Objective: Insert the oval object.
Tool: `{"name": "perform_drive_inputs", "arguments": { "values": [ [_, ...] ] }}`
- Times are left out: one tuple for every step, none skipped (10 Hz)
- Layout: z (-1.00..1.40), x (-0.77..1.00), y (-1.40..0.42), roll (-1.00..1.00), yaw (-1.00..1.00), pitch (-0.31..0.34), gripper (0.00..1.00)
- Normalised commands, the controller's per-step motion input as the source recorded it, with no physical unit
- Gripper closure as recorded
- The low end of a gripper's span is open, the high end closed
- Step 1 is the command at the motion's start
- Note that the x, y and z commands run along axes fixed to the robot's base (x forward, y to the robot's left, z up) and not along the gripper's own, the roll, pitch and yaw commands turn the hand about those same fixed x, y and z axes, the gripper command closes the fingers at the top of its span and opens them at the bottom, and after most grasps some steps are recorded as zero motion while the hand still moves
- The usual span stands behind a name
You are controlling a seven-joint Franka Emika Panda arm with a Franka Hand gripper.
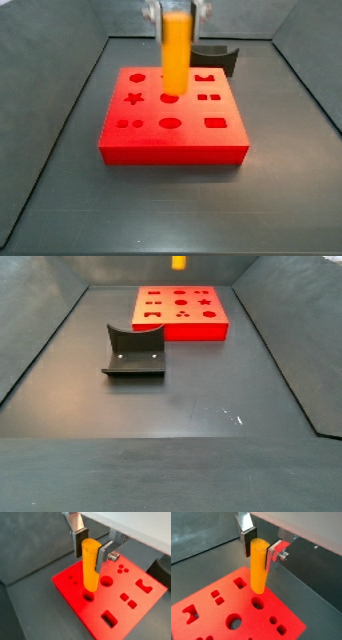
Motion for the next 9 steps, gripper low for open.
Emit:
{"name": "perform_drive_inputs", "arguments": {
  "values": [
    [-0.49,0.19,0.0,0.05,0.39,-0.076,1.0],
    [-0.38,0.06,0.0,0.01,0.49,-0.069,1.0],
    [-0.17,0.02,0.0,0.0,0.31,0.0,1.0],
    [-0.01,0.0,0.0,0.0,0.12,0.0,1.0],
    [-0.17,0.0,0.0,0.07,0.0,0.0,1.0],
    [-0.28,0.0,0.0,0.15,-0.01,0.0,1.0],
    [-0.32,0.01,0.0,0.19,-0.04,0.0,1.0],
    [-0.25,0.0,0.0,0.14,0.0,0.0,1.0],
    [-0.22,0.0,0.0,0.03,0.0,-0.021,1.0]
  ]
}}
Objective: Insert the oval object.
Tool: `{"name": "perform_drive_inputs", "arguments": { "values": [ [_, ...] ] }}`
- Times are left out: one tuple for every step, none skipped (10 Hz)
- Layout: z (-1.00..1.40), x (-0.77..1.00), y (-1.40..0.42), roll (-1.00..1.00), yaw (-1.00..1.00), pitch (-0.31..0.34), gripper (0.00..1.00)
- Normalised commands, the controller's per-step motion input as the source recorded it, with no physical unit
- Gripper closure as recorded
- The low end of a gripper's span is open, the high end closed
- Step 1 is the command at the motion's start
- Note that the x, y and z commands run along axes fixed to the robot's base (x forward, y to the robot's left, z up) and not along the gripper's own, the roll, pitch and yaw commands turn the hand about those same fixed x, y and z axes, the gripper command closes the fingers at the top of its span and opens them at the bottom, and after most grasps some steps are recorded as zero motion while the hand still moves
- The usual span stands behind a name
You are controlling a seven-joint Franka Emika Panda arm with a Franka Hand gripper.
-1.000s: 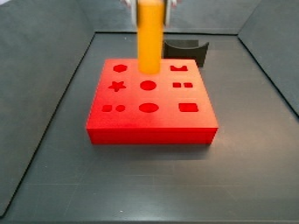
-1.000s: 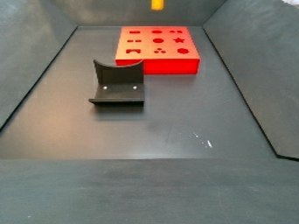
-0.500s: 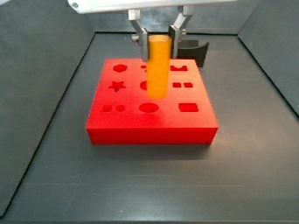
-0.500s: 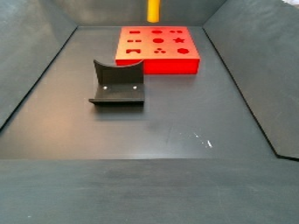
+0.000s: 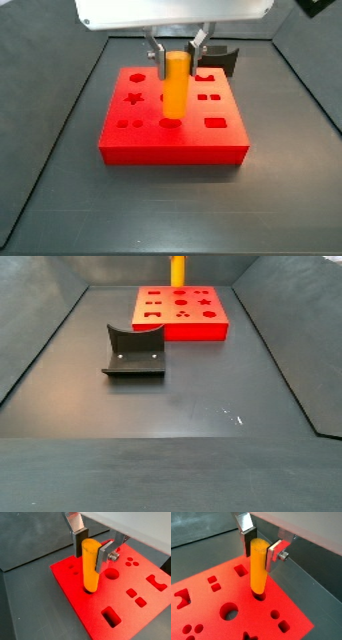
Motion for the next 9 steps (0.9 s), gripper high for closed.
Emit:
{"name": "perform_drive_inputs", "arguments": {
  "values": [
    [-0.17,0.07,0.0,0.0,0.09,-0.023,1.0],
    [-0.18,0.0,0.0,0.0,0.08,-0.031,1.0],
    [-0.2,-0.01,0.0,0.0,0.02,-0.027,1.0],
    [-0.15,0.0,0.0,0.0,0.05,-0.033,1.0],
    [-0.16,0.0,0.0,0.0,0.07,-0.046,1.0],
    [-0.16,0.0,0.0,0.0,0.09,-0.044,1.0],
    [-0.14,0.05,0.0,0.0,0.12,-0.037,1.0],
    [-0.1,0.05,-0.02,0.0,0.08,-0.017,1.0],
    [-0.08,0.07,-0.04,0.0,0.1,-0.011,1.0]
  ]
}}
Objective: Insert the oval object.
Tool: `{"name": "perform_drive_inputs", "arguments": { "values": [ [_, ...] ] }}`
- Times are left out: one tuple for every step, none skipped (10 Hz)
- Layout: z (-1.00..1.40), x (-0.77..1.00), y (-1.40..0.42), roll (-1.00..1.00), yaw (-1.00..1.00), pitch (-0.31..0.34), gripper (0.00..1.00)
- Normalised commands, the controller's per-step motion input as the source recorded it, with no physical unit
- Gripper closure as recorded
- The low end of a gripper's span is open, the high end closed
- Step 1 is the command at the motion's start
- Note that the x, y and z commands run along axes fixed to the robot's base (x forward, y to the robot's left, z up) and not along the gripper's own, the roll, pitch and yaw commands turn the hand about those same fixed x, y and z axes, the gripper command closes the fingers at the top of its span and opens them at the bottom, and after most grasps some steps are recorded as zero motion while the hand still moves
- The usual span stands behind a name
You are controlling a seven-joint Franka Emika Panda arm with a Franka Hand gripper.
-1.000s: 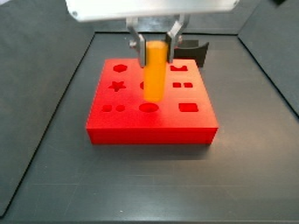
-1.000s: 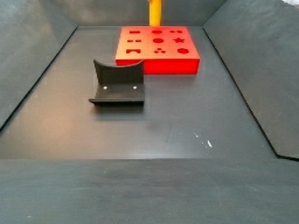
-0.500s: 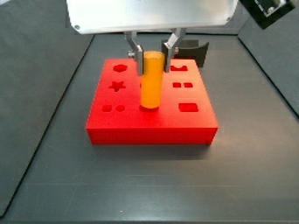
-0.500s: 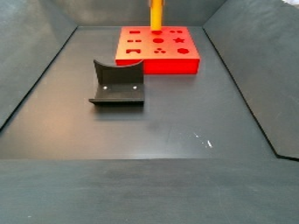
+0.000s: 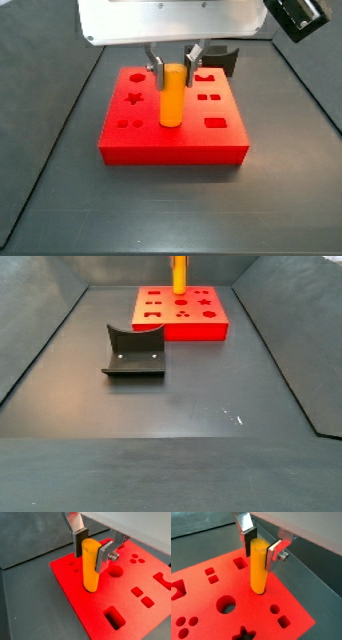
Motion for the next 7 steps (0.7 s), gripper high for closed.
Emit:
{"name": "perform_drive_inputs", "arguments": {
  "values": [
    [-0.09,0.05,-0.07,0.0,0.1,0.0,1.0],
    [-0.12,0.0,-0.05,0.0,0.09,-0.027,1.0],
    [-0.15,0.0,0.0,0.0,0.05,-0.034,1.0],
    [-0.14,0.0,0.0,0.0,0.05,-0.037,1.0],
    [-0.14,0.0,0.0,0.0,0.05,-0.024,1.0],
    [-0.23,0.01,0.0,0.0,0.02,-0.036,1.0],
    [-0.32,0.05,-0.01,0.02,0.0,-0.047,1.0]
  ]
}}
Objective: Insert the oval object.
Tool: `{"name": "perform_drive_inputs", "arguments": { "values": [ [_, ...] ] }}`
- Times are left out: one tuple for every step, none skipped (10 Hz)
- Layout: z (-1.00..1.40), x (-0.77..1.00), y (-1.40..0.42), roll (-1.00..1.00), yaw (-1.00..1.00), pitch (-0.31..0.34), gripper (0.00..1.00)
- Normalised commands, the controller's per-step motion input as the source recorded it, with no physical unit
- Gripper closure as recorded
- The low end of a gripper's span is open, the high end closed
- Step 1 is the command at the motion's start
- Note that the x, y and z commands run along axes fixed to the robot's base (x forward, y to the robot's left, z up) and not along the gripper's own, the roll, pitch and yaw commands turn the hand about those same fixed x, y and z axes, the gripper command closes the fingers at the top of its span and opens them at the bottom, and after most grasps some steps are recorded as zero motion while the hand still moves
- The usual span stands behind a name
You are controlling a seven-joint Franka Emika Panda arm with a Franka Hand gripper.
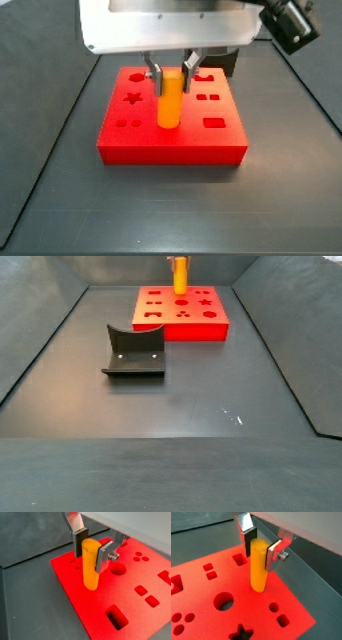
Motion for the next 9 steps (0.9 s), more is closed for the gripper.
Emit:
{"name": "perform_drive_inputs", "arguments": {
  "values": [
    [-0.42,0.04,-0.03,0.08,0.0,-0.059,1.0],
    [-0.52,0.04,-0.05,0.11,0.01,-0.093,1.0],
    [-0.62,0.04,-0.08,0.14,0.0,-0.107,1.0],
    [-0.69,0.02,-0.09,0.17,0.0,-0.111,1.0],
    [-0.74,0.0,-0.09,0.21,0.0,-0.114,1.0],
    [-0.76,0.0,-0.06,0.25,0.0,-0.091,1.0],
    [-0.65,0.0,-0.01,0.24,0.0,-0.061,1.0],
    [-0.57,0.0,0.0,0.22,0.0,-0.036,1.0],
    [-0.19,0.03,0.0,0.06,0.0,0.0,1.0]
  ]
}}
